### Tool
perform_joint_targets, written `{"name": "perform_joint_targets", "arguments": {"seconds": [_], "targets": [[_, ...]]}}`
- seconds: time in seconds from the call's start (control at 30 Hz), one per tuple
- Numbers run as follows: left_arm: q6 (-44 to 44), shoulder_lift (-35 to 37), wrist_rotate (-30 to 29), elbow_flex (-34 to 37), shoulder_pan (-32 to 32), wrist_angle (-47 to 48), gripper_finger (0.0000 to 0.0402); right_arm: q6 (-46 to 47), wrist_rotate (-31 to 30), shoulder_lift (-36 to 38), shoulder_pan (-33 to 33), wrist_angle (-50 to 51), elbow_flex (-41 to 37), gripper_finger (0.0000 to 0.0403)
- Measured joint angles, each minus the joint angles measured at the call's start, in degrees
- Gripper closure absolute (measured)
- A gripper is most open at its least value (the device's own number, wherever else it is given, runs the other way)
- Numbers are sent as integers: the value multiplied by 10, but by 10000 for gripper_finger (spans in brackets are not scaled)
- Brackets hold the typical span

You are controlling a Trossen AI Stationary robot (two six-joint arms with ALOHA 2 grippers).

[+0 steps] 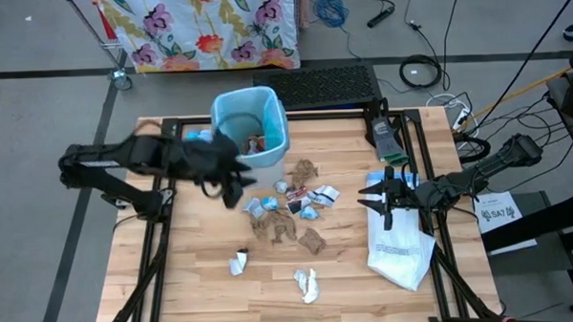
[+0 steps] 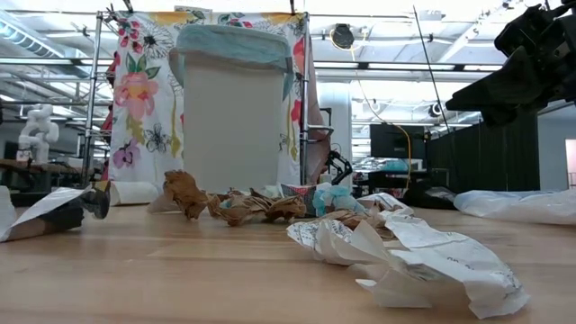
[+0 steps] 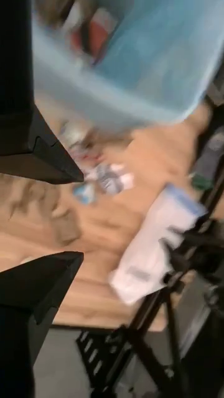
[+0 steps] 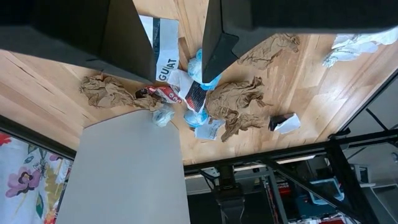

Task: Place trash/remove bag and relplace
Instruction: Put the brown napkin into the white trash bin

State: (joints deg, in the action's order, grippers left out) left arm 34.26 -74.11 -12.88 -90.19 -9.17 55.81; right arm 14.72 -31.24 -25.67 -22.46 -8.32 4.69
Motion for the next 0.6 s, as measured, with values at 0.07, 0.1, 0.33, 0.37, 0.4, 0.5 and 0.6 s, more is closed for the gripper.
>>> {"name": "perform_joint_targets", "arguments": {"seconds": [0.07, 0.1, 0.33, 0.37, 0.4, 0.5, 0.6], "targets": [[41, -25, -14, 0, -35, 9, 210, 0, 0, 0, 0, 0, 0, 280], [60, -39, -23, 0, -50, 10, 210, 0, 0, 0, 0, 0, 0, 280], [138, -113, -37, 1, -117, 0, 210, 89, -2, 0, 0, 0, 0, 280], [139, -120, -41, 1, -125, -4, 210, 134, -4, 0, 0, 0, 0, 280], [139, -126, -46, 1, -133, -8, 210, 181, -6, 0, 0, -1, 0, 280], [134, -134, -68, 1, -155, -16, 210, 290, -1, 0, 0, -4, 1, 280], [134, -129, -110, 21, -173, -23, 210, 305, 12, 0, 0, -14, 2, 280]]}}
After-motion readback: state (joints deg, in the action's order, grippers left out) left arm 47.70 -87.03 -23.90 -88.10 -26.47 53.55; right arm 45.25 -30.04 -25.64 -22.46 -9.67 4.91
